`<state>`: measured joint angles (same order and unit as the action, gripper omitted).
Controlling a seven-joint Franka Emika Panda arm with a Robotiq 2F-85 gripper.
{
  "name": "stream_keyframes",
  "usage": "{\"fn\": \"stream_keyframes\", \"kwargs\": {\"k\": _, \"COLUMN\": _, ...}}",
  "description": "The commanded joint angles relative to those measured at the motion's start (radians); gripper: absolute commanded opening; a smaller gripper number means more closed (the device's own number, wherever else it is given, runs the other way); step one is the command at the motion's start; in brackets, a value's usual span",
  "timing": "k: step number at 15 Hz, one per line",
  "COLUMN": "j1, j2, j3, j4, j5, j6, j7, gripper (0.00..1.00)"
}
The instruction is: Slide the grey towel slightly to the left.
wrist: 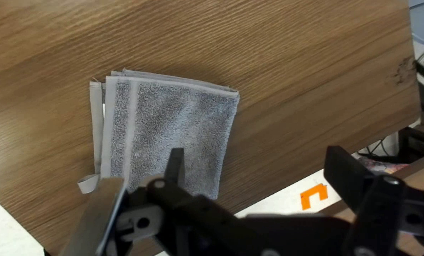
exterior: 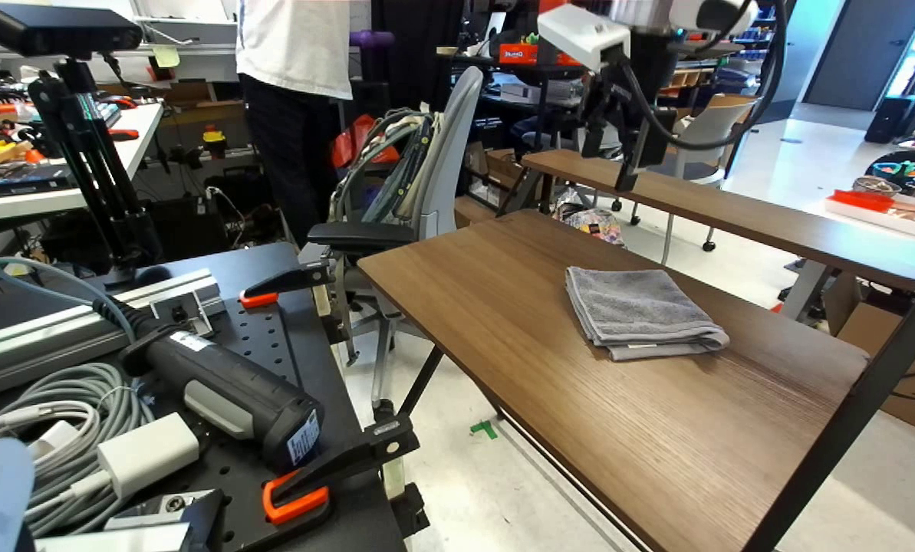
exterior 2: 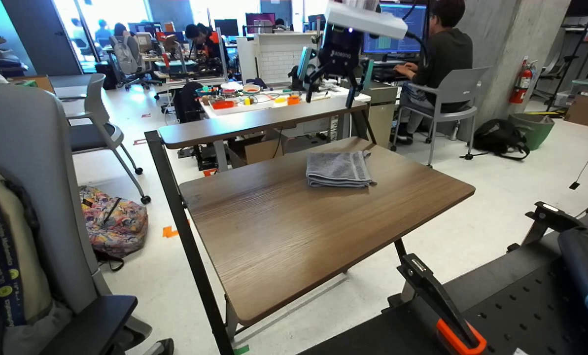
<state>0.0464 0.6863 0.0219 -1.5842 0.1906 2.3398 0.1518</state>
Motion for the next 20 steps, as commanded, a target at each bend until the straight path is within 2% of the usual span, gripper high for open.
{"fn": "stream_keyframes", "kwargs": {"k": 1, "j1": -0.011, "j2": 0.209, "j3": -0.012, "j4": 0.232, "j5": 0.0, "j6": -0.043, "j7": 0.062, "gripper": 1.0}}
{"fn": "stream_keyframes", "kwargs": {"k": 4, "j1": -0.021, "j2": 0.332, "j3": -0.02, "j4": 0.35, "j5": -0.002, "j6": -0.051, "j7": 0.092, "gripper": 1.0}}
{"fn": "stream_keyframes", "kwargs": {"k": 7, "j1": -0.029, "j2": 0.388, "j3": -0.027, "j4": 0.426, "j5": -0.009, "j6": -0.097, "j7": 0.113, "gripper": 1.0}}
{"fn": "stream_keyframes", "kwargs": {"k": 8, "j1": -0.026, "j2": 0.347, "j3": -0.019, "j4": 0.328, "j5": -0.007, "j6": -0.02, "j7": 0.089, "gripper": 1.0}}
{"fn": "stream_keyframes", "kwargs": {"k": 14, "j1": -0.027, "j2": 0.362, "j3": -0.019, "j4": 0.339, "j5": -0.008, "j6": -0.025, "j7": 0.09, "gripper": 1.0}}
{"fn": "stream_keyframes", "kwargs": {"k": 20, "j1": -0.02, "j2": 0.444, "j3": -0.029, "j4": 0.395, "j5": -0.017, "j6": 0.066, "j7": 0.095, "gripper": 1.0}}
